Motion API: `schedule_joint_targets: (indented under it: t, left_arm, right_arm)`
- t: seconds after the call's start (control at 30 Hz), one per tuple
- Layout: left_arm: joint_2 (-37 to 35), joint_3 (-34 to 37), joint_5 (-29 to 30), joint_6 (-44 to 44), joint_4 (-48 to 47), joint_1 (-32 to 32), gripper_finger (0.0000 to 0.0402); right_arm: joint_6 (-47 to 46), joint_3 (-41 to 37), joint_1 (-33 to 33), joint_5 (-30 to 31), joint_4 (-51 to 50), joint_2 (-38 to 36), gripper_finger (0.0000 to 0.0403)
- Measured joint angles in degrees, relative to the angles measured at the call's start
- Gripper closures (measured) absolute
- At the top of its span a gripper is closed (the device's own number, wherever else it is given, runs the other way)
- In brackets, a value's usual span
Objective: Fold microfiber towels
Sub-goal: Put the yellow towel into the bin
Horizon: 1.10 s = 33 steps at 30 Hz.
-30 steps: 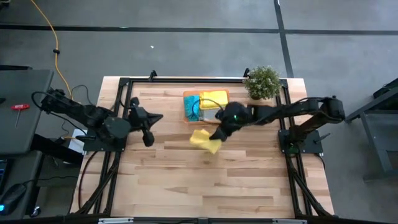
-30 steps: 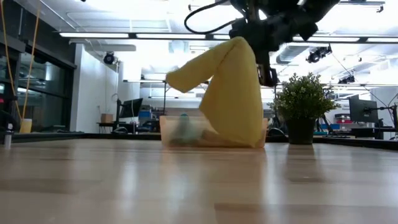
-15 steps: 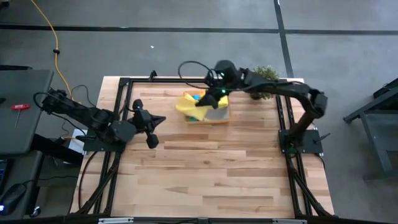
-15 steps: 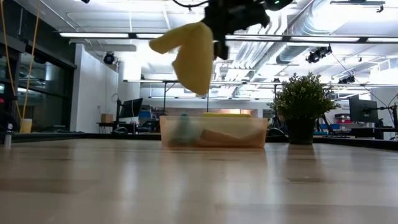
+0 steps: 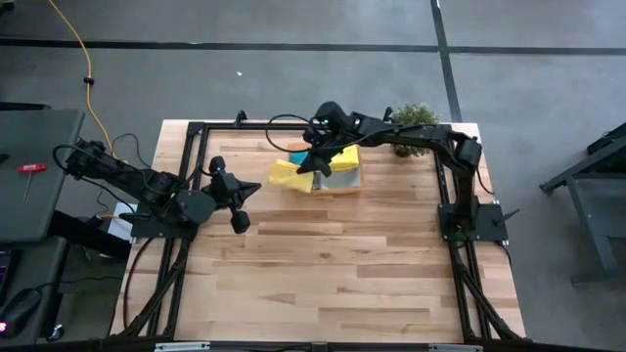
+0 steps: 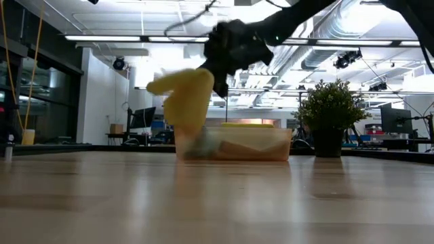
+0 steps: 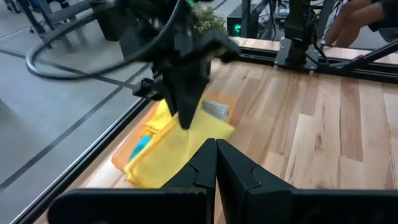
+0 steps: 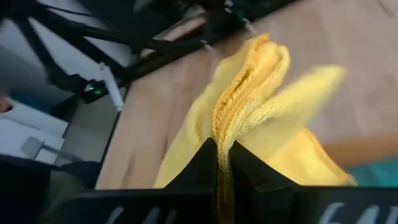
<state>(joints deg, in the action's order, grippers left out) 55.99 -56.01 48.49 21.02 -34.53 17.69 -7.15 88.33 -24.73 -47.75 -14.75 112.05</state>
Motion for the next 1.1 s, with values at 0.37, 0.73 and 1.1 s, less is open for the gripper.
schedule_joint_targets:
  t: [0.37,0.73,1.1]
  left_arm:
    - [0.0,0.0,0.2,1.2,0.0,0.0,0.0401]
    - [0.0,0.0,0.2,1.3,-0.2,0.0,0.0401]
    - [0.0,0.0,0.2,1.3,-0.4,0.0,0.0401]
  right_arm:
    - [5.4,-3.3,-5.7,3.5,-14.2,-0.1,0.0403]
    - [15.9,-3.3,-7.8,19.2,-34.7,-0.2,0.0403]
    - [13.7,-3.3,-7.9,26.6,-41.7,-0.2,0.0402]
